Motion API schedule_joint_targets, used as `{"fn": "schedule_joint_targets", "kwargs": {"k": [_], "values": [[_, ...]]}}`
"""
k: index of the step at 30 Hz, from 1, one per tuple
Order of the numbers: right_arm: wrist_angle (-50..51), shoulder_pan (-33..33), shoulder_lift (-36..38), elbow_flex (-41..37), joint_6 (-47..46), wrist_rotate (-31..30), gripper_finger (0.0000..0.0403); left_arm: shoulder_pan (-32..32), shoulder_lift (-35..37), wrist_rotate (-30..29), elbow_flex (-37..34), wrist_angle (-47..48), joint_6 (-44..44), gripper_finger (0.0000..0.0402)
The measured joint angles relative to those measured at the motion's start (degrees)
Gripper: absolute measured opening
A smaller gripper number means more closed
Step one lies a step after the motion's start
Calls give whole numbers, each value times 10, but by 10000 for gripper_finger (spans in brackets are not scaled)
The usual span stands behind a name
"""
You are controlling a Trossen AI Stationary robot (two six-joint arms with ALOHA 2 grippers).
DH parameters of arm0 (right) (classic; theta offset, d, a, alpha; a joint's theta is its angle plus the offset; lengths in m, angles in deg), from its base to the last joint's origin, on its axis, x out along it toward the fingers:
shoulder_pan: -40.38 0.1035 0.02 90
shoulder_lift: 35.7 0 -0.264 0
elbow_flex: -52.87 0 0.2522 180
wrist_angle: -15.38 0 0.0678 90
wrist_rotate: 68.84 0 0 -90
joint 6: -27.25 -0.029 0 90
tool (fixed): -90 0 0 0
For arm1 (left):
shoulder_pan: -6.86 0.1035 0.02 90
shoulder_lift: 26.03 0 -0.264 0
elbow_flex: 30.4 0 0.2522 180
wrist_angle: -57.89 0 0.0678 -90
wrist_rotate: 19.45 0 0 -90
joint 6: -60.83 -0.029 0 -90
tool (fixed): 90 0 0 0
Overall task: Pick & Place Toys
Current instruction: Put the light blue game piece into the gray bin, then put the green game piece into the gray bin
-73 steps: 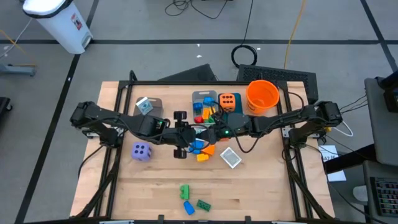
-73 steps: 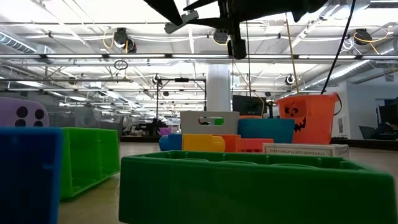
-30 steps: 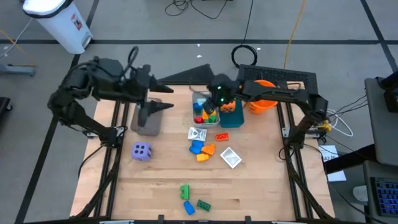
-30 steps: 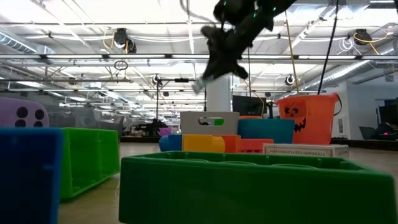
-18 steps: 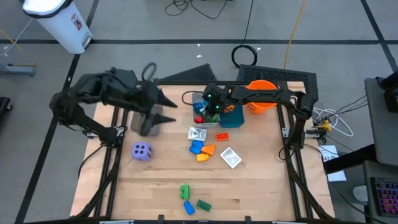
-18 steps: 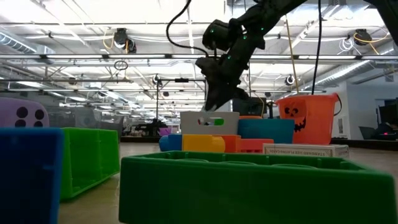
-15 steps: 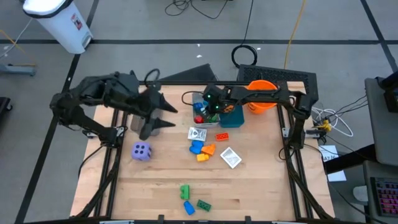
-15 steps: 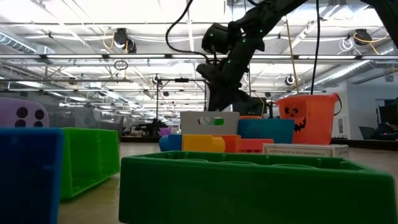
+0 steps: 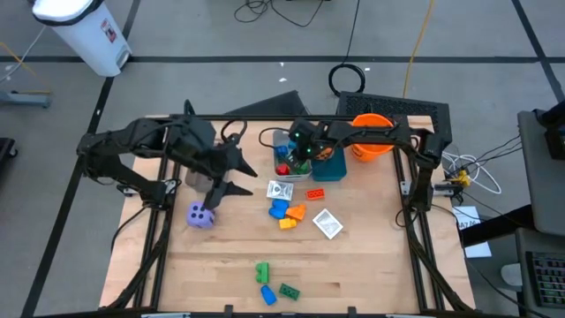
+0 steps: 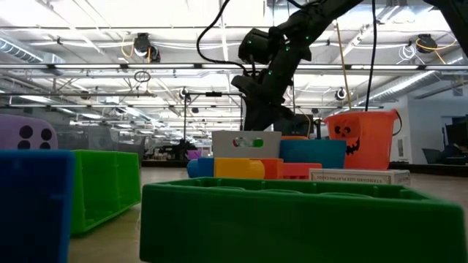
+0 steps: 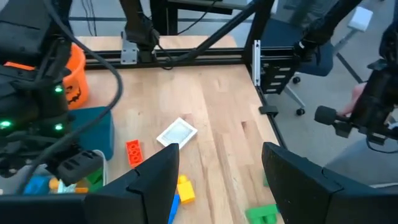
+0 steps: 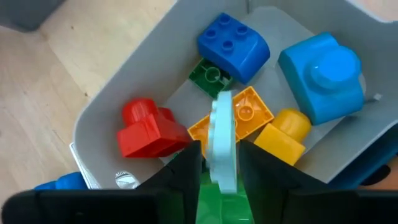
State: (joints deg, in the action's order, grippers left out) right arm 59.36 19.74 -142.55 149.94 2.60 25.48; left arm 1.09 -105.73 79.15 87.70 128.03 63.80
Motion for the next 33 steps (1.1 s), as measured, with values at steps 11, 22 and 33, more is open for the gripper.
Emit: {"fn": "schedule_joint_targets", "kwargs": {"k": [11, 22, 33], "values": [[-49, -25, 58, 0, -49, 84, 158, -46, 0, -20, 0, 50, 24, 239], [-181, 39, 165, 0, -124, 125, 168, -142, -3, -91, 0, 66, 82, 239], [-231, 222, 194, 0, -158, 122, 167, -230, -32, -170, 0, 63, 177, 239]]}}
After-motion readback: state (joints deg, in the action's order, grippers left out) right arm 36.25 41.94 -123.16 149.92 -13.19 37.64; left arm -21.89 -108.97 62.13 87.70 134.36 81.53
